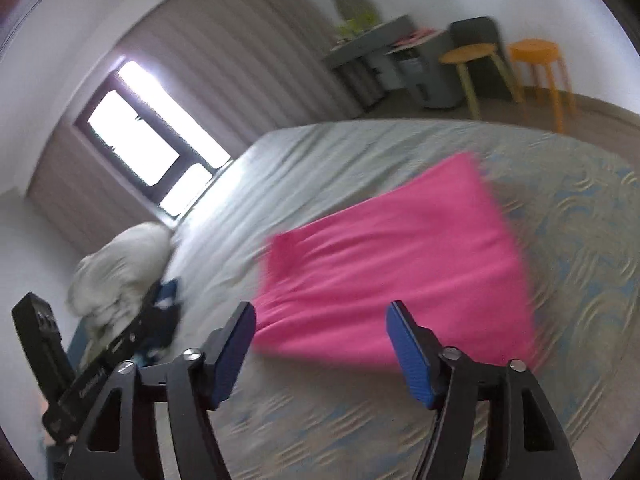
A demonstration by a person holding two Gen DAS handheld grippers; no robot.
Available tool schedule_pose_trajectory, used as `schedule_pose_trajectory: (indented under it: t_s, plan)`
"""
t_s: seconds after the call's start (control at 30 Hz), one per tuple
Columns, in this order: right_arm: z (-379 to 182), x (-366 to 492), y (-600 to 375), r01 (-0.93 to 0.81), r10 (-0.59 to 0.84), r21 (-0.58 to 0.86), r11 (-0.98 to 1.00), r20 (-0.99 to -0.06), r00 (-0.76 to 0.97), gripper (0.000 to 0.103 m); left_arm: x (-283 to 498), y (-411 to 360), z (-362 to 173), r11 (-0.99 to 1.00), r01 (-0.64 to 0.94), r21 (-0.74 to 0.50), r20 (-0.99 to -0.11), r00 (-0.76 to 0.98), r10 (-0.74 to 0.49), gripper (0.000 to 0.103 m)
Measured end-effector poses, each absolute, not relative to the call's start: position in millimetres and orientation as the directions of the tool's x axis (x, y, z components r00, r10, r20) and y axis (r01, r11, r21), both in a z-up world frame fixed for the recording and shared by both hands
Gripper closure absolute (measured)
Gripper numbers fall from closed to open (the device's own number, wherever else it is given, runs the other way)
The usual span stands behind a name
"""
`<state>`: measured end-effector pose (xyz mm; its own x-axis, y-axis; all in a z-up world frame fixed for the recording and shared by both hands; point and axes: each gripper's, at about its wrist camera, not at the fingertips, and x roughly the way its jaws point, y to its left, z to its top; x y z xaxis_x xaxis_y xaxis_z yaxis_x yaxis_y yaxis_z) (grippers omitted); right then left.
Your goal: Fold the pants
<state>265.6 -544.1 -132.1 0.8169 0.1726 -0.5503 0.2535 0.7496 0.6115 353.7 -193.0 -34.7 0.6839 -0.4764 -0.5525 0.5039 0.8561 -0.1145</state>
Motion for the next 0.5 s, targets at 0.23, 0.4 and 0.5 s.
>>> schedule_pose_trajectory:
  t_s: [0.23,0.4,0.5]
  plan:
    - [-75.3,276.5,-416.7,0.064,0.303,0.568,0.821,-0.526,0.795,0.014,315.3,-50.2,7.4,0.967,0.24,-0.086,-0.493,0.833,-0.251,0.015]
    - [-44.7,266.6,-331.6,-0.02,0.31,0.47,0.882,-0.548,0.777,0.003,274.0,10.4,25.4,0.971,0.216,-0.098,-0.465,0.853,-0.237,0.007]
    - [-27.0,244.4,-303.3,-0.013,0.261,0.413,0.911,-0.551,0.792,0.001,246.0,24.7,34.8,0.965,0.239,-0.112,-0.462,0.847,-0.263,0.005]
